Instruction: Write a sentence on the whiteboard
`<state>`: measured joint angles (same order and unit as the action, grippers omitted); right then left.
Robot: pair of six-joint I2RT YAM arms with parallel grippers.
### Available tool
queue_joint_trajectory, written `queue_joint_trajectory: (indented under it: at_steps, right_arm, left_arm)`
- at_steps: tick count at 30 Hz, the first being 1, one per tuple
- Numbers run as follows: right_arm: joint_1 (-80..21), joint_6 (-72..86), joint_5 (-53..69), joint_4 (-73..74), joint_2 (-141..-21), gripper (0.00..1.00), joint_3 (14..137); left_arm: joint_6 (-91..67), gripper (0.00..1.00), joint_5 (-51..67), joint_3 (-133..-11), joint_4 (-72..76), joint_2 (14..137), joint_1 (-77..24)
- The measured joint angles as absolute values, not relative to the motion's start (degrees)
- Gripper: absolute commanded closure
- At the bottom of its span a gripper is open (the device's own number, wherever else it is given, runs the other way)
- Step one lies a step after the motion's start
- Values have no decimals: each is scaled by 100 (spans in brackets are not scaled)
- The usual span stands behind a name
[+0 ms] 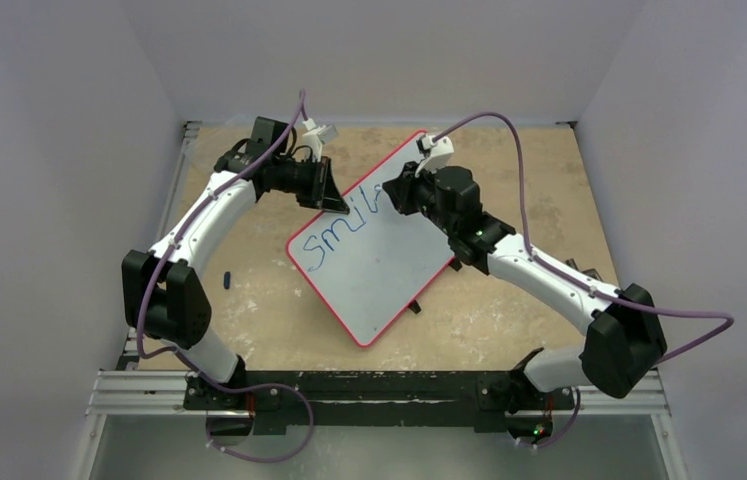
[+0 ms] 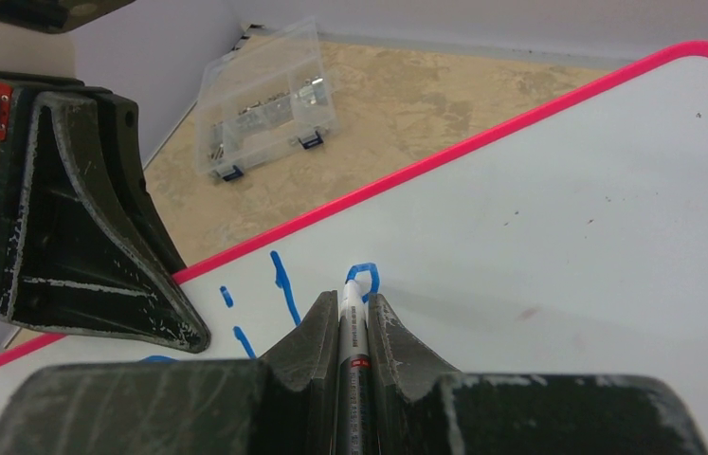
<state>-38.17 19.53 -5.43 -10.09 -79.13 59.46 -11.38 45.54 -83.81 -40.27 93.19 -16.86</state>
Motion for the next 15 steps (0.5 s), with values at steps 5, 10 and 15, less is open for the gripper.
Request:
queue_joint_trajectory:
  at_steps: [5, 10, 15]
  right_arm:
    - [-3817, 1994, -473, -1081, -7841, 100, 5778]
    - [-3817, 2012, -451, -1125, -7800, 100, 5686]
    - [-3817, 2034, -449, -1120, -7749, 100, 5607]
  left_arm:
    - [-1138, 100, 4547, -8372, -4023, 9319, -1682]
    - [-1140, 100, 4536, -8370, -4021, 9319, -1682]
    - [-1138, 100, 4536, -8370, -4016, 9319, -1682]
